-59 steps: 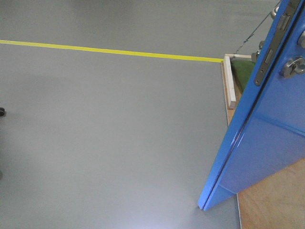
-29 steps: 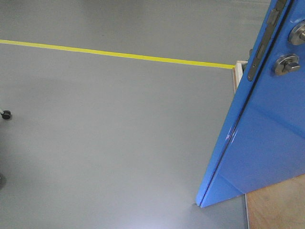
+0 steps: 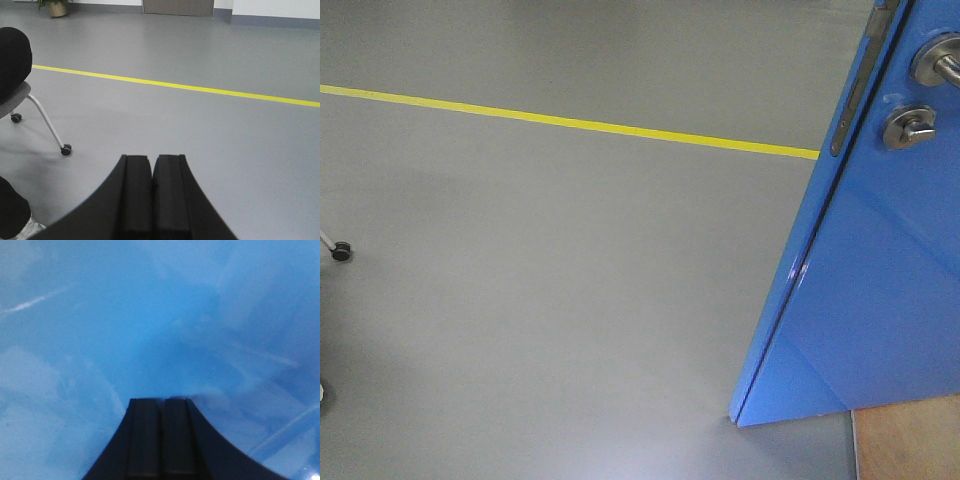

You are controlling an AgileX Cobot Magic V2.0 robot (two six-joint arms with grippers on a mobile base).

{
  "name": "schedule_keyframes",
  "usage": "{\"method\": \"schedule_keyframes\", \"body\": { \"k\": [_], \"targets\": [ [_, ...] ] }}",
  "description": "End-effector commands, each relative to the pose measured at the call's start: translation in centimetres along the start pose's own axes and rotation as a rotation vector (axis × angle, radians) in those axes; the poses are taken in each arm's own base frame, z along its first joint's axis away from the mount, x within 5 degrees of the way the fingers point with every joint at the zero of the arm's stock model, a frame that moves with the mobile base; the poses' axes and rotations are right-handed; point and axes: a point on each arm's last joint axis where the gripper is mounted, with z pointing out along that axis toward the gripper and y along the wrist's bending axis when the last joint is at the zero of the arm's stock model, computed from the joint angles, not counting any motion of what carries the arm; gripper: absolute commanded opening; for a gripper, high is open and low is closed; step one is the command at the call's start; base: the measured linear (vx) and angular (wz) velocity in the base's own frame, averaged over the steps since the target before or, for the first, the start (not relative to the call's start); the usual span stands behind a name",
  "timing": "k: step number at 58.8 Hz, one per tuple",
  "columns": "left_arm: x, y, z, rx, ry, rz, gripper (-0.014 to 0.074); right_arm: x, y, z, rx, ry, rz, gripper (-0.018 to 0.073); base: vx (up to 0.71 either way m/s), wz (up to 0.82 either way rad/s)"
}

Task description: Move to blue door and open it

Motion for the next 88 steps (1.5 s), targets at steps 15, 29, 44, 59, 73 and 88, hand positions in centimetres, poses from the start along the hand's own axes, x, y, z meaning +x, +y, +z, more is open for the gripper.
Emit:
{"method": "schedule_keyframes", "body": {
  "k": [15,29,44,59,73,88],
  "targets": [
    [-1.59,0.02,-0.45,0.002,-0.118,-0.010,0.0073,-0.33,2.15,-1.29,-0.081,-0.083,-0.020,0.0008,0.14,0.02],
    [-1.59,0.02,-0.45,0.002,-0.118,-0.010,0.0073,-0.33,2.15,-1.29,-0.081,-0.083,-0.020,0.0008,0.13,0.02],
    [-1.59,0.02,-0.45,0.002,-0.118,-0.010,0.0073,-0.33,2.15,-1.29,-0.081,-0.083,-0.020,0.0008,0.12,0.03],
    [-1.59,0.02,-0.45,0.002,-0.118,-0.010,0.0073,-0.33,2.15,-1.29,-0.081,-0.083,-0.020,0.0008,0.13,0.01],
    [-1.59,0.02,-0.45,0.002,-0.118,-0.010,0.0073,-0.33,2.15,-1.29,-0.081,-0.083,-0.020,0.0008,0.14,-0.03],
    [-1.59,0.02,-0.45,0.002,-0.118,-0.010,0.0073,-0.33,2.15,-1.29,-0.081,-0.083,-0.020,0.0008,0.15,-0.05]
  ]
}}
